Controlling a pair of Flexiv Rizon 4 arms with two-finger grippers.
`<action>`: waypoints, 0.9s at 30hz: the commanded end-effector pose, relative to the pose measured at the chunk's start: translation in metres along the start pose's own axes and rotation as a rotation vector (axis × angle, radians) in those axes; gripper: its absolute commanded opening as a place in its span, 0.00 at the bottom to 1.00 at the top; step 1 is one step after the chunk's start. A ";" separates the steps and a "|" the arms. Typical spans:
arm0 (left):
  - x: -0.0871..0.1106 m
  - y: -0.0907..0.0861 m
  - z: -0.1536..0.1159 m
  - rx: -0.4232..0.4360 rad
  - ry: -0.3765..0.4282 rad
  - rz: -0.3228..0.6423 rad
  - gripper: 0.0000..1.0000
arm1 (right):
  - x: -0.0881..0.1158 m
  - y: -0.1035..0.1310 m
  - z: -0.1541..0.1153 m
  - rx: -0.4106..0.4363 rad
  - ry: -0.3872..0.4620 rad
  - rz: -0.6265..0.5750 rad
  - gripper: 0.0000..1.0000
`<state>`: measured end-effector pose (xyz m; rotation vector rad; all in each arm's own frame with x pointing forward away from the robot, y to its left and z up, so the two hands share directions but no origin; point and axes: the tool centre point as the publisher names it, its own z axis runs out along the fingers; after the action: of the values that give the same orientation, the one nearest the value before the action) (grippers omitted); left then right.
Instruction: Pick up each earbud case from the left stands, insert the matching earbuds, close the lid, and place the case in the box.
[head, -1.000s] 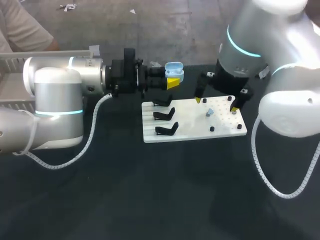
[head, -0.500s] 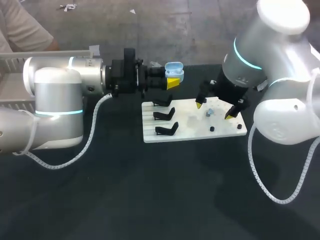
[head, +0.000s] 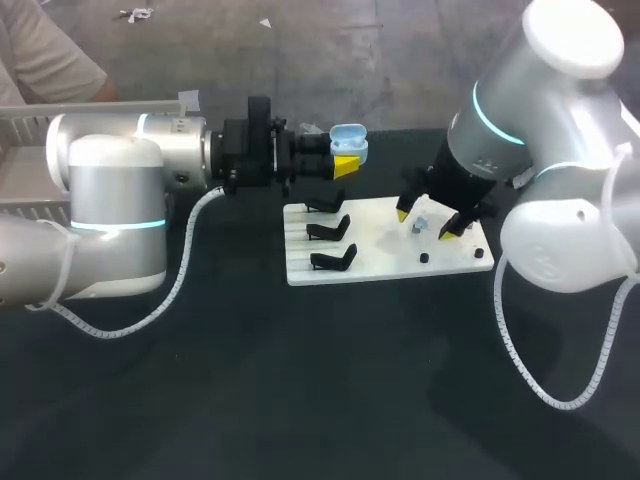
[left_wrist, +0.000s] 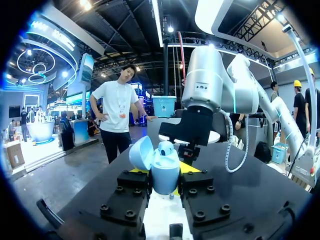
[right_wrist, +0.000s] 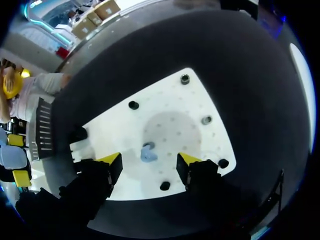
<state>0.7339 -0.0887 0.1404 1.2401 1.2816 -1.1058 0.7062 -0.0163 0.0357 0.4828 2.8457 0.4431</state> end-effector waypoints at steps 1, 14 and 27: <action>0.001 -0.002 0.000 -0.006 -0.005 0.004 0.00 | -0.001 0.002 0.003 -0.008 0.013 -0.002 0.54; 0.001 -0.002 0.000 -0.006 -0.005 0.004 0.00 | -0.002 0.000 0.005 -0.007 0.015 0.002 0.43; 0.001 -0.002 0.000 -0.006 -0.005 0.004 0.00 | -0.002 0.001 0.009 -0.005 0.023 0.008 0.38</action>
<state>0.7339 -0.0887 0.1404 1.2401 1.2816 -1.1058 0.7083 -0.0147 0.0287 0.4923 2.8620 0.4604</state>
